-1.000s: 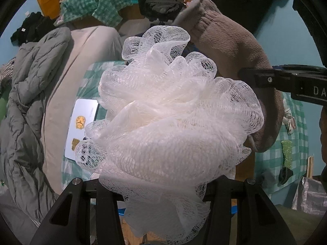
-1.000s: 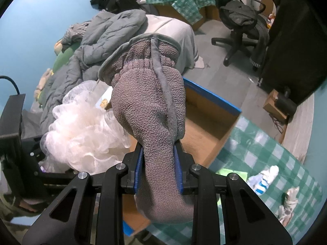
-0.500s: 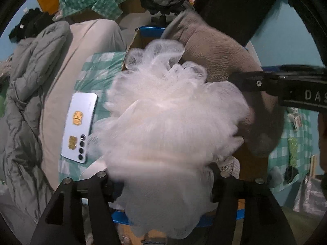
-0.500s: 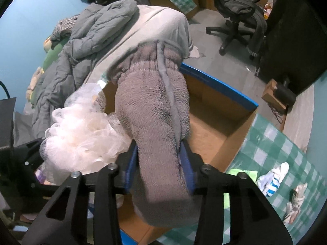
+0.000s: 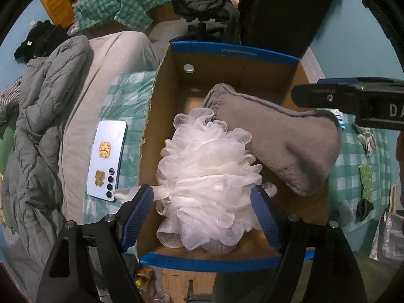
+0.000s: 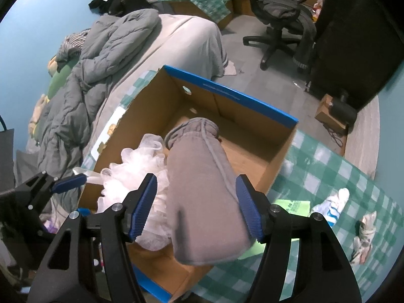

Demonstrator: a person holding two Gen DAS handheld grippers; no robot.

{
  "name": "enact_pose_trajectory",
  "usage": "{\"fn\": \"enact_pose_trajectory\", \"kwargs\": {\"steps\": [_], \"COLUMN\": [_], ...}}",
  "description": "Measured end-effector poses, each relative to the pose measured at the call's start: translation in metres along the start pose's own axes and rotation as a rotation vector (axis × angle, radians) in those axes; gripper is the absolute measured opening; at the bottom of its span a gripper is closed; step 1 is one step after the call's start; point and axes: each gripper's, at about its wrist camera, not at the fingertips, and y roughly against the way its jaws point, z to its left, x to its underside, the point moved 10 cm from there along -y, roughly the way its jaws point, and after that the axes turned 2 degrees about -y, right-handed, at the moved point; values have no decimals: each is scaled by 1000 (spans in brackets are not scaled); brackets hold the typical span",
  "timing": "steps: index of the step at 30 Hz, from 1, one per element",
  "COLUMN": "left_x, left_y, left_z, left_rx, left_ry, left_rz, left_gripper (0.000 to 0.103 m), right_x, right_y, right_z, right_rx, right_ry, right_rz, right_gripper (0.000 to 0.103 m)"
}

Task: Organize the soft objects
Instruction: 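Lower the mitten into the box with the right tool while the left tool drops the puff in, then withdraw both open tools from the box back over the table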

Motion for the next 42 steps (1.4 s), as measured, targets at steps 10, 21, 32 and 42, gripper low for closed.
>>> {"fn": "enact_pose_trajectory", "kwargs": {"steps": [10,21,32,42], "left_x": [-2,-4,-9,-12], "left_y": [20,31,36,33], "left_z": [-13,-41,-85,-129], "left_rx": [7,31,55,85], "left_ry": [1,-19,-86,-150], "left_rz": [-28,-36,-35,-29], "left_gripper": [81,81,81,81], "right_x": [10,27,56,92], "right_y": [24,56,85,106], "right_z": [-16,-42,-81,-135], "right_rx": [28,72,95,145], "right_ry": [1,-26,-97,-187], "right_rz": [-31,-60,-74,-65], "right_gripper": [66,71,71,72]}}
